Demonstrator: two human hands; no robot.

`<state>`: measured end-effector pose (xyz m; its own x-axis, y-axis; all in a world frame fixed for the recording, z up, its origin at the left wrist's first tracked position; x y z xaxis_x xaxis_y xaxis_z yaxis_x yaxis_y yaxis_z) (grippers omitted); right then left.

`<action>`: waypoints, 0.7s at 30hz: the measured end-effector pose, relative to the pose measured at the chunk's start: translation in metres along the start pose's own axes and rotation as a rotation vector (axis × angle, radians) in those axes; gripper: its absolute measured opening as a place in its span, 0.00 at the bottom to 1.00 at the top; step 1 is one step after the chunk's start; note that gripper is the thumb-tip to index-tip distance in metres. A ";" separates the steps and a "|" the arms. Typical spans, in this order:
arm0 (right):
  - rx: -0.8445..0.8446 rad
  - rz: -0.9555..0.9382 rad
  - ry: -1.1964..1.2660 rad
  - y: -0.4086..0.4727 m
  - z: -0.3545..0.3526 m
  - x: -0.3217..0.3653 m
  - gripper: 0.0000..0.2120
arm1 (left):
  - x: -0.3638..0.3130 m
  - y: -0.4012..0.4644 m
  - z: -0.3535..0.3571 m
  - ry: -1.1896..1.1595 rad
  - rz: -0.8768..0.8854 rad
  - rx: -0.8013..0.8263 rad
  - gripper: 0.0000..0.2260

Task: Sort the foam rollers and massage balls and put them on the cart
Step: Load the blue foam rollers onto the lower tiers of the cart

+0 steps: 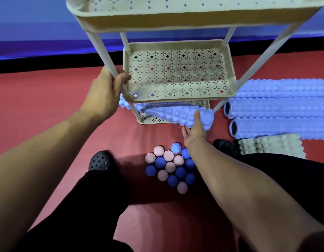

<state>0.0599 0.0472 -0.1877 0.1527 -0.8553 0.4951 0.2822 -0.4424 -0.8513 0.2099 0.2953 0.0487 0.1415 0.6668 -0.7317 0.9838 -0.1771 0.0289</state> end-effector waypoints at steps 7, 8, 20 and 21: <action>0.062 -0.079 -0.075 -0.002 0.035 0.011 0.14 | 0.000 -0.001 -0.002 -0.022 -0.006 0.015 0.05; 0.055 -0.091 -0.087 -0.001 0.039 0.014 0.11 | 0.000 -0.001 -0.001 -0.027 -0.009 0.018 0.05; -0.180 -0.075 -0.099 0.049 -0.008 0.046 0.26 | 0.002 0.001 0.003 -0.072 0.028 0.027 0.10; -0.207 -0.168 -0.405 0.048 -0.014 0.054 0.30 | 0.007 0.000 0.005 -0.066 0.021 0.048 0.16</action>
<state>0.0682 -0.0243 -0.2044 0.4889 -0.6122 0.6215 0.1463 -0.6448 -0.7502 0.2100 0.2964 0.0405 0.1529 0.6134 -0.7748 0.9739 -0.2265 0.0129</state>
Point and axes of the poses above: each hand's wrist, its own y-axis towards the middle knuckle, its own z-axis out of the palm, x = y × z, the point moved 9 cm from there along y, towards the middle knuckle, and after that the axes turned 3 degrees about -x, right-handed, at the moved point
